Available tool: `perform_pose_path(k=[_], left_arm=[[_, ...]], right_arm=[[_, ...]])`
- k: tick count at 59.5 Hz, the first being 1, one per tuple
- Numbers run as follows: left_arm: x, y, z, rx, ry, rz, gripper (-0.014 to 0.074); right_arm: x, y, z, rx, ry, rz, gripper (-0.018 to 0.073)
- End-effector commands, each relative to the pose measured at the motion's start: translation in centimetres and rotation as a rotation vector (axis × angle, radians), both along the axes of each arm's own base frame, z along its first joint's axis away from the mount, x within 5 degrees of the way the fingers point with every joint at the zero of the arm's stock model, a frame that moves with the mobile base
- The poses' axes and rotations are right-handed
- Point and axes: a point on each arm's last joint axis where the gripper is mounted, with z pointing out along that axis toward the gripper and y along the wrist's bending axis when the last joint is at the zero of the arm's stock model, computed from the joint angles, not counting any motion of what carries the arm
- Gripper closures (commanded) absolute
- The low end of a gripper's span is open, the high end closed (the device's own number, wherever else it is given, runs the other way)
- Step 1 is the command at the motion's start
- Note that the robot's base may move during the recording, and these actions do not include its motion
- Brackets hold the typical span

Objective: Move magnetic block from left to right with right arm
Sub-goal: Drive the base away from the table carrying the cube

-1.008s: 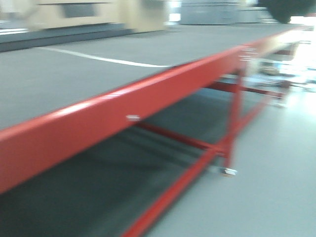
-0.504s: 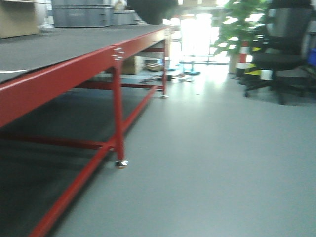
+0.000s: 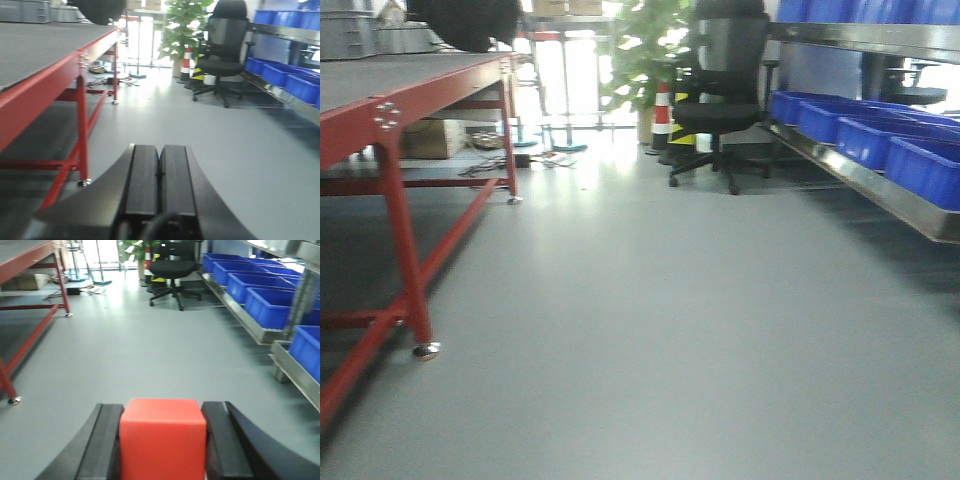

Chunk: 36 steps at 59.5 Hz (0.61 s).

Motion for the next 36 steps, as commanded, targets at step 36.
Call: perform_pose_path(k=[36], left_arm=[[-0.14,0.00,0.55,-0.011,-0.092,-0.002,0.0713]], right_arm=[[0.06,0.05,1.56,-0.017,-0.106,0.006,0.0344]])
